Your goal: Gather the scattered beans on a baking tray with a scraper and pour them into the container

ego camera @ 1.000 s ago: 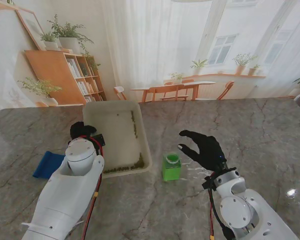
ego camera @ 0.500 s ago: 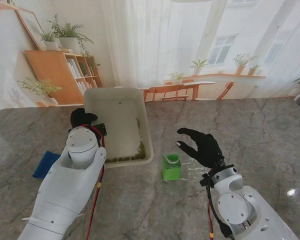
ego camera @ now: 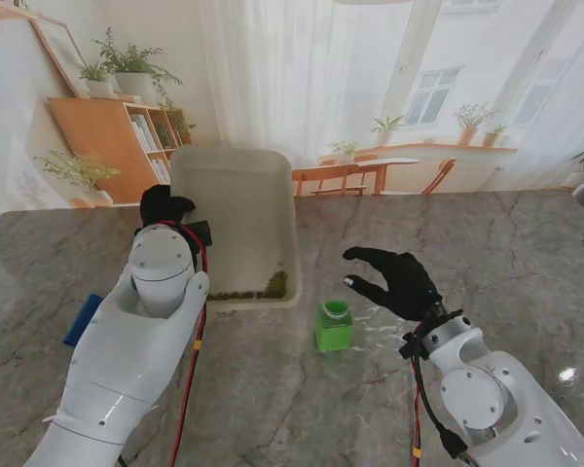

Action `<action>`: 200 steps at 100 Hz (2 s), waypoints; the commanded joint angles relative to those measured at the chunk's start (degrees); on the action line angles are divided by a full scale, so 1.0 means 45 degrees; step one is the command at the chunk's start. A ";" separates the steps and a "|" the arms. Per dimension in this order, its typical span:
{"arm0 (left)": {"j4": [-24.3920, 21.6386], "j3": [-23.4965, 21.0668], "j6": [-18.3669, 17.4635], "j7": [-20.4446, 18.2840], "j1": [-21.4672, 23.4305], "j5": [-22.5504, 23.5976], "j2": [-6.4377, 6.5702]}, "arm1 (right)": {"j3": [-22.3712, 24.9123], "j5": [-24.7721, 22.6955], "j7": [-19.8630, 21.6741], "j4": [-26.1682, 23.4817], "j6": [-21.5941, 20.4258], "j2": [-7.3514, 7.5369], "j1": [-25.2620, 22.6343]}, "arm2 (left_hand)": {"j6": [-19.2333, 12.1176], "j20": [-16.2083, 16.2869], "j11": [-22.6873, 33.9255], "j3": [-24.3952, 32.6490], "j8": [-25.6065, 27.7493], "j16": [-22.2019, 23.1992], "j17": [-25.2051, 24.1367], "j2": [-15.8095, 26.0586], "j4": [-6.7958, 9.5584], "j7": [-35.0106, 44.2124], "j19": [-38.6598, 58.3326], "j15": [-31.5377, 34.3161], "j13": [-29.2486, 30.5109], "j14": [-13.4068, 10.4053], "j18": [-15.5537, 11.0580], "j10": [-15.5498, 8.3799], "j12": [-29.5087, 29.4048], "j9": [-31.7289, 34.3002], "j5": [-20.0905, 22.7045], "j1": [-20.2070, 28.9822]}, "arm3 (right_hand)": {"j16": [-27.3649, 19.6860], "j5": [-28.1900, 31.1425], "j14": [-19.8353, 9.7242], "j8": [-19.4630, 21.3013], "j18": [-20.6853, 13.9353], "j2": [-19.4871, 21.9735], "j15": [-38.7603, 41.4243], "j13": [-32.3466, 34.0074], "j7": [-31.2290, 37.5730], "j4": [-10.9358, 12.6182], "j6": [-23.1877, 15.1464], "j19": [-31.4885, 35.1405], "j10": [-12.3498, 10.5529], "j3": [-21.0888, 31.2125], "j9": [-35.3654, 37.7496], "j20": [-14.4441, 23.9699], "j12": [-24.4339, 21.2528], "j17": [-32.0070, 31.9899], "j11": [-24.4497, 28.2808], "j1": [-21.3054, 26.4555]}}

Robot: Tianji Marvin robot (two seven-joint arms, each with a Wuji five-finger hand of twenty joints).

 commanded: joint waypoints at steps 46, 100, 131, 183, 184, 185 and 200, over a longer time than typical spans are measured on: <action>-0.0263 0.1007 -0.0301 -0.0117 -0.0762 -0.0516 -0.0231 | 0.0348 -0.0268 0.0483 -0.0189 -0.0673 0.0140 0.0137 | -0.0161 0.2074 0.2163 0.1648 0.0172 0.0679 0.0676 0.0189 -0.0438 0.0026 0.2885 0.1447 0.0593 -0.1018 -0.2578 -0.2379 0.0734 0.0323 -0.0206 0.1349 | 0.0041 0.0107 -0.0029 -0.0311 0.0152 0.0071 -0.0108 0.0017 0.0014 0.0347 -0.0242 -0.0077 -0.0197 0.0113 0.0083 0.0215 -0.0140 0.0011 -0.0092 0.0058; -0.0416 0.1819 -0.1136 -0.0674 -0.0808 -0.0375 -0.0123 | 0.0600 -0.0566 0.0607 -0.0544 -0.1159 0.0196 0.0151 | -0.0280 0.2050 0.2134 0.1577 0.0172 0.0613 0.0681 0.0296 -0.0401 0.0034 0.2823 0.1382 0.0586 -0.1154 -0.2693 -0.2497 0.0671 0.0321 -0.0189 0.1302 | 0.0037 0.0110 -0.0050 -0.0309 0.0146 0.0080 -0.0090 0.0068 0.0015 0.0343 -0.0230 -0.0056 -0.0272 0.0107 0.0160 0.0206 -0.0135 0.0061 -0.0068 0.0061; -0.0317 0.2169 -0.2032 -0.0939 -0.0696 0.0111 -0.0004 | 0.0405 -0.0436 0.0668 -0.0525 -0.1079 0.0187 0.0308 | -0.0385 0.2094 0.2094 0.1464 0.0172 0.0605 0.0644 0.0352 -0.0349 0.0033 0.2753 0.1323 0.0559 -0.1223 -0.2750 -0.2547 0.0659 0.0310 -0.0188 0.1308 | 0.0032 0.0099 -0.0046 -0.0314 0.0139 0.0093 -0.0089 0.0080 0.0003 0.0343 -0.0229 -0.0045 -0.0278 0.0104 0.0166 0.0192 -0.0137 0.0078 -0.0069 0.0057; -0.0216 0.2398 -0.2141 -0.1428 -0.0767 0.0930 0.0132 | 0.0165 -0.0233 0.0691 -0.0481 -0.0823 0.0161 0.0400 | -0.0424 0.2151 0.2051 0.1368 0.0172 0.0617 0.0615 0.0395 -0.0336 0.0017 0.2550 0.1168 0.0497 -0.1194 -0.2797 -0.2592 0.0651 0.0261 -0.0217 0.1325 | 0.0030 0.0084 -0.0052 -0.0316 0.0137 0.0084 -0.0086 0.0092 -0.0006 0.0345 -0.0233 -0.0042 -0.0253 0.0104 0.0180 0.0172 -0.0135 0.0074 -0.0064 0.0069; -0.0215 0.2406 -0.2152 -0.1429 -0.0766 0.0923 0.0132 | 0.0166 -0.0230 0.0693 -0.0479 -0.0819 0.0161 0.0399 | -0.0426 0.2149 0.2049 0.1361 0.0172 0.0615 0.0606 0.0410 -0.0337 0.0016 0.2536 0.1165 0.0495 -0.1195 -0.2822 -0.2602 0.0651 0.0255 -0.0219 0.1323 | 0.0030 0.0090 -0.0052 -0.0316 0.0133 0.0080 -0.0085 0.0093 -0.0004 0.0344 -0.0224 -0.0042 -0.0254 0.0103 0.0178 0.0172 -0.0135 0.0074 -0.0065 0.0069; -0.0213 0.2413 -0.2163 -0.1429 -0.0765 0.0917 0.0130 | 0.0167 -0.0225 0.0697 -0.0479 -0.0816 0.0161 0.0397 | -0.0426 0.2150 0.2047 0.1358 0.0172 0.0612 0.0610 0.0411 -0.0337 0.0016 0.2529 0.1158 0.0485 -0.1206 -0.2831 -0.2609 0.0650 0.0252 -0.0220 0.1327 | 0.0029 0.0092 -0.0050 -0.0315 0.0140 0.0084 -0.0088 0.0088 -0.0004 0.0345 -0.0229 -0.0042 -0.0257 0.0104 0.0182 0.0172 -0.0135 0.0076 -0.0064 0.0069; -0.0150 0.2521 -0.2250 -0.1307 -0.0864 0.0852 0.0066 | 0.0211 -0.0168 0.0779 -0.0516 -0.0758 0.0166 0.0349 | -0.0443 0.2191 0.2047 0.1328 0.0172 0.0603 0.0631 0.0421 -0.0336 0.0010 0.2467 0.1152 0.0488 -0.1208 -0.2819 -0.2605 0.0644 0.0252 -0.0228 0.1338 | 0.0027 0.0079 -0.0058 -0.0317 0.0153 0.0089 -0.0095 0.0070 -0.0010 0.0344 -0.0235 -0.0041 -0.0261 0.0101 0.0161 0.0171 -0.0136 0.0065 -0.0072 0.0065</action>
